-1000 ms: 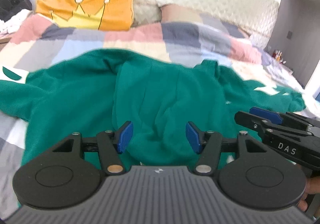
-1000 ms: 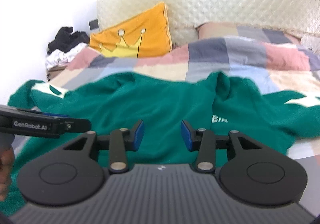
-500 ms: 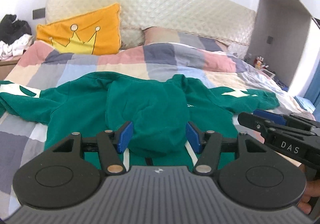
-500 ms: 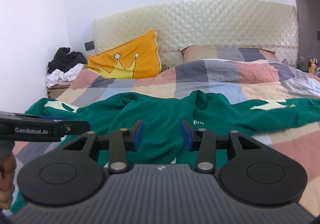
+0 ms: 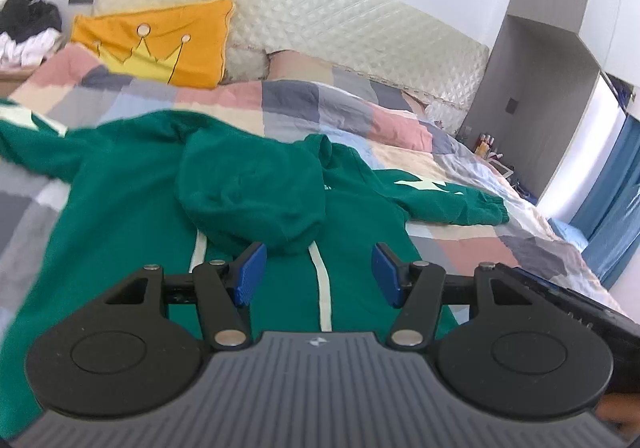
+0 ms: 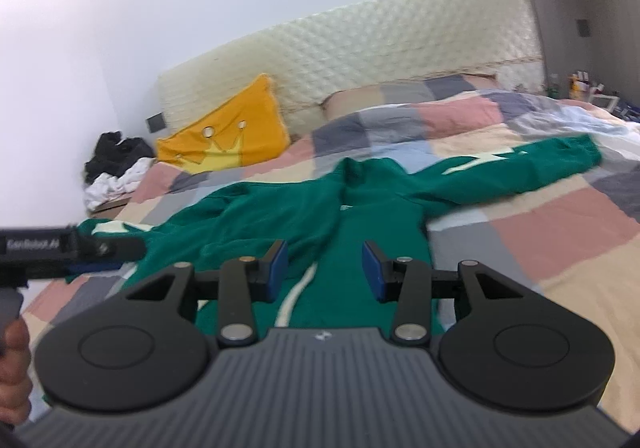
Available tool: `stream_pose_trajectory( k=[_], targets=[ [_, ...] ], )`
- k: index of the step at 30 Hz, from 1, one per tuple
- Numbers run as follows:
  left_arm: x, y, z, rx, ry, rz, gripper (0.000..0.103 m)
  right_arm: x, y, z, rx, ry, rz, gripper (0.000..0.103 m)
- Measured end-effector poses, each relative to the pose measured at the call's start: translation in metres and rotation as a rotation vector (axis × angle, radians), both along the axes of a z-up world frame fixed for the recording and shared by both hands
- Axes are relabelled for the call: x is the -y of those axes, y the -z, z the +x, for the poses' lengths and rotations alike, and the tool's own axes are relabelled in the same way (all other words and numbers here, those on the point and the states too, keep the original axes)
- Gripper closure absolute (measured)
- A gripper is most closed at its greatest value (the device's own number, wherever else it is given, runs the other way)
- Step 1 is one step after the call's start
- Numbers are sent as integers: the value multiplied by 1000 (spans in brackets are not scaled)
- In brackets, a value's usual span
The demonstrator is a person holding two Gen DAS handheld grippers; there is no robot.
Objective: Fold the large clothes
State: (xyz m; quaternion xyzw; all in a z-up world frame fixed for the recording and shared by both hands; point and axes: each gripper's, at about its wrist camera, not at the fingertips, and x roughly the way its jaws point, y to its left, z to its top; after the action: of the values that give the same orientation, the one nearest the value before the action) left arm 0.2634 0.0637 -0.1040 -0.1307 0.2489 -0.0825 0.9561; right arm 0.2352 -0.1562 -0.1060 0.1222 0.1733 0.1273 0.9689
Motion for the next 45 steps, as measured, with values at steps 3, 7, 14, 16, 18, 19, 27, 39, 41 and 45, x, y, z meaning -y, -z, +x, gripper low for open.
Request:
stream_pose_trajectory(
  k=[3, 7, 14, 16, 18, 19, 27, 39, 41, 45],
  targets=[
    [0, 6, -1, -3, -16, -4, 39, 14, 2, 10, -6, 50, 23, 59],
    [-7, 15, 1, -20, -30, -12, 39, 32, 9, 29, -22, 110, 57, 57],
    [-12, 32, 9, -66, -57, 4, 38, 63, 26, 98, -96, 206, 56, 56],
    [-8, 38, 12, -85, -63, 28, 38, 72, 31, 113, -103, 228, 67, 56],
    [-7, 44, 16, -106, -63, 29, 38, 80, 37, 130, -112, 234, 65, 56],
    [-7, 46, 17, -115, -63, 23, 38, 85, 40, 139, -116, 238, 63, 56],
    [-2, 63, 32, -164, -75, 18, 38, 134, 72, 186, -147, 280, 169, 54],
    [6, 83, 60, -246, -92, -6, 38, 185, 116, 247, -222, 373, 321, 15],
    [6, 86, 66, -256, -101, -18, 38, 197, 123, 256, -215, 391, 370, 15],
    [5, 89, 77, -276, -109, -42, 38, 222, 141, 277, -224, 432, 457, 15]
  ],
)
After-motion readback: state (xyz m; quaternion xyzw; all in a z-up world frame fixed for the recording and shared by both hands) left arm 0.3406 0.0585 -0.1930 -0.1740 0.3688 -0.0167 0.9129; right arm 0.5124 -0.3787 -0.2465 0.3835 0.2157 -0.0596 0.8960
